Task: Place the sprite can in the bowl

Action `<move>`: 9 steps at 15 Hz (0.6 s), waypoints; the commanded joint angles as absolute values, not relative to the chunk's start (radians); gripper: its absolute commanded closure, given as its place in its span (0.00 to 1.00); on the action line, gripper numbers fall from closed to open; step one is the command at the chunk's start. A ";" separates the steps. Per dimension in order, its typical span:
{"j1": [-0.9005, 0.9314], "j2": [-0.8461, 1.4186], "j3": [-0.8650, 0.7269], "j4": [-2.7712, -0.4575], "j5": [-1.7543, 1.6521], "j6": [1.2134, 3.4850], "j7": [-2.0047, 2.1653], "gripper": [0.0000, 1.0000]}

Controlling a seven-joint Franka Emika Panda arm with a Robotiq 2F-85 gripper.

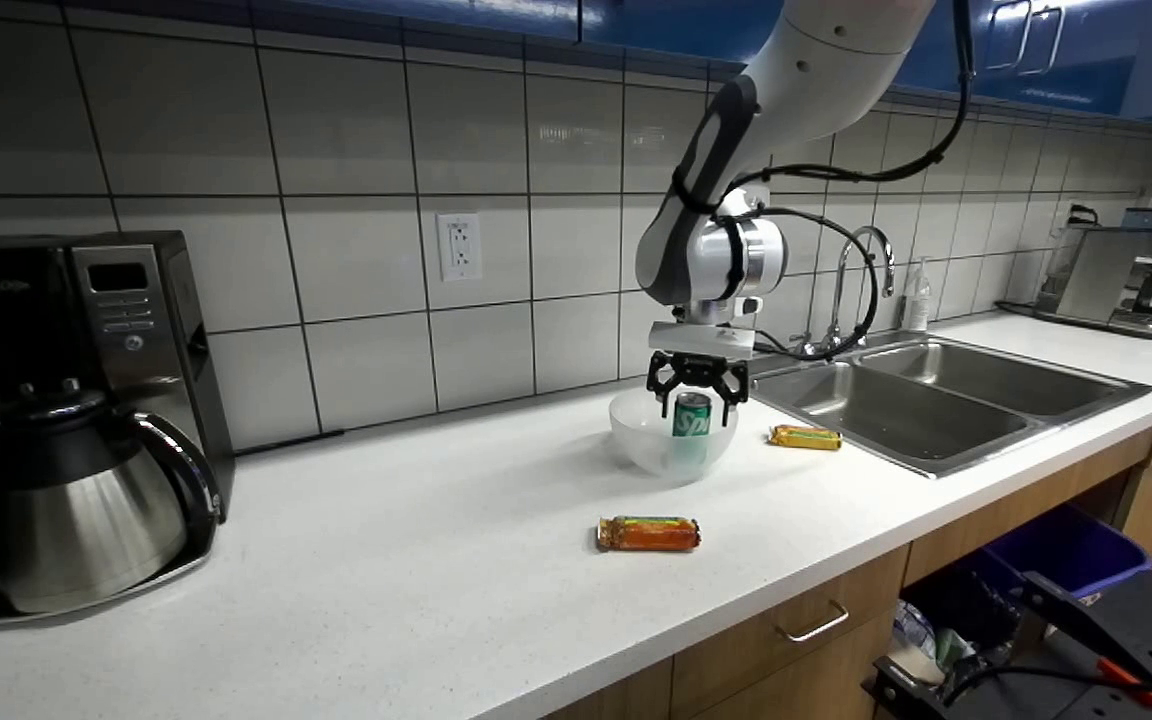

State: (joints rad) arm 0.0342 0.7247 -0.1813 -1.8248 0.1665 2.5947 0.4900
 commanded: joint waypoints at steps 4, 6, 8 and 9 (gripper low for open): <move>0.035 0.696 -0.179 -1.823 0.164 2.566 0.496 0.00; 0.044 0.680 -0.185 -1.834 0.158 2.569 0.500 0.00; 0.054 0.659 -0.191 -1.847 0.149 2.571 0.504 0.00; 0.059 0.649 -0.193 -1.855 0.145 2.574 0.506 0.00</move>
